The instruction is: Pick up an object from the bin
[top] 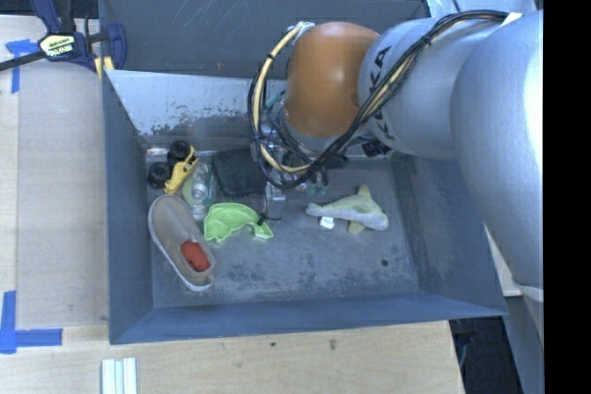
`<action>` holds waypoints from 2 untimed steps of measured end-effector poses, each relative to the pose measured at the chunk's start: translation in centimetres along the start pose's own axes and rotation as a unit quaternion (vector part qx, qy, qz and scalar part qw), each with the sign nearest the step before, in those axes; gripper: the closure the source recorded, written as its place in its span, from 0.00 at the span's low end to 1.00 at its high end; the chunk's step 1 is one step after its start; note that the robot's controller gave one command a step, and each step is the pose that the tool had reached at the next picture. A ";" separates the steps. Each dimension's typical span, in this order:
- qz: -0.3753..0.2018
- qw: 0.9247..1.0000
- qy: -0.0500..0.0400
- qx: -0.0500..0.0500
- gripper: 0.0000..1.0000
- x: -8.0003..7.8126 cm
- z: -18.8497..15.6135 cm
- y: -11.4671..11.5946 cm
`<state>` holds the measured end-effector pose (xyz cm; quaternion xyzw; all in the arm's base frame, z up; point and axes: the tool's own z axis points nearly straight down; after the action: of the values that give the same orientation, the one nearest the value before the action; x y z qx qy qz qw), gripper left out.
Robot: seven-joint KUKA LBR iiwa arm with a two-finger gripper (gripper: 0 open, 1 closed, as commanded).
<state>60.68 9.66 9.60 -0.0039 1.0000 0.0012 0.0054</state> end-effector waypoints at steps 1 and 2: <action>-0.046 0.999 0.006 0.002 0.00 4.5 -4.2 1.7; -0.086 0.996 -0.004 -0.001 0.00 6.1 -6.9 3.5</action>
Offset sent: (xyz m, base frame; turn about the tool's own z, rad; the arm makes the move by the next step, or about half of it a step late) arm -0.0685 0.0542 0.0216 -0.2662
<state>54.46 13.10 16.45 -0.0902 0.9959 0.0013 0.0091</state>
